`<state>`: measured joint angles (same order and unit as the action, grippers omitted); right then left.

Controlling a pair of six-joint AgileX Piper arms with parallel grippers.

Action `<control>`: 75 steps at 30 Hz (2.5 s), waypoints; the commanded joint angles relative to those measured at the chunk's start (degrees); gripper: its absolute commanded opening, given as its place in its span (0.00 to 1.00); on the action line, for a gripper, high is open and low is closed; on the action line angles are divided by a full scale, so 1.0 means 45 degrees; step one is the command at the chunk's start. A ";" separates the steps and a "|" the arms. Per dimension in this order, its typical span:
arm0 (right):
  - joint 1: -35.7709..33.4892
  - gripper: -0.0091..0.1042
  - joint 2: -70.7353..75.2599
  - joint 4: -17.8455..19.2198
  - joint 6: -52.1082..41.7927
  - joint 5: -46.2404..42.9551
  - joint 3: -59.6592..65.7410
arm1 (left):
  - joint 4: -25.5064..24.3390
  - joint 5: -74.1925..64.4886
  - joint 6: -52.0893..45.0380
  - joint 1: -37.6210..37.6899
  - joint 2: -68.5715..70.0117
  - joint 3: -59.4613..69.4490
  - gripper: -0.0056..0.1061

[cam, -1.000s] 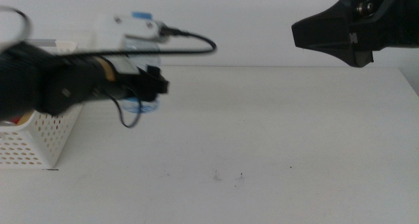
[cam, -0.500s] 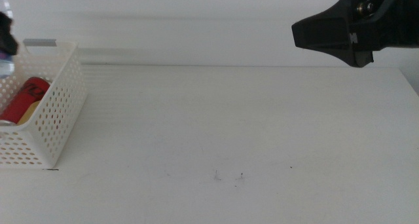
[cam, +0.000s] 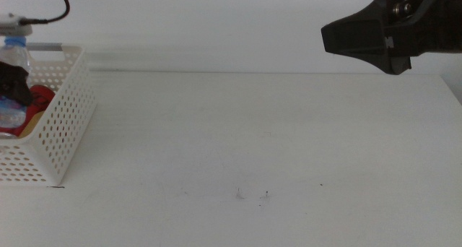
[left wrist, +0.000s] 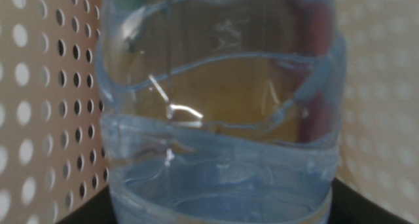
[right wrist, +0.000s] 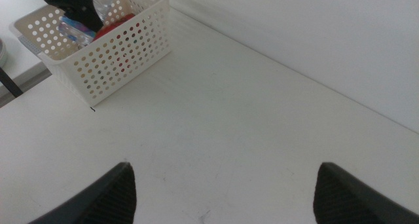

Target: Use arms to grab the bottles and put them into the dustbin to the left of the table.

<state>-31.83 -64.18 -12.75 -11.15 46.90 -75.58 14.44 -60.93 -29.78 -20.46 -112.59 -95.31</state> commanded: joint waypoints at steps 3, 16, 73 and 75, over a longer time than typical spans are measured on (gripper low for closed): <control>-0.0025 0.76 0.0021 0.0028 -0.0101 -0.0076 -0.0123 | 0.0145 0.0841 -0.0075 -0.0021 -0.0400 -0.0209 0.25; -0.0025 0.76 0.0021 0.0028 -0.0101 -0.0076 -0.0123 | 0.0421 0.0766 -0.0220 0.0430 0.0460 -0.0104 0.89; 0.5501 0.76 0.4394 0.1843 -0.0101 -0.6324 0.7930 | 0.1481 0.9482 0.0015 0.5076 2.0519 1.5732 0.89; 0.6189 0.76 0.5430 0.1817 -0.0101 -0.7717 0.9466 | 0.1418 0.9807 0.0015 0.5076 2.1494 1.6721 0.89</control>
<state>-6.53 -43.43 -4.04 -11.15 17.87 -37.05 20.99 -17.72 -29.81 2.23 -18.37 -22.78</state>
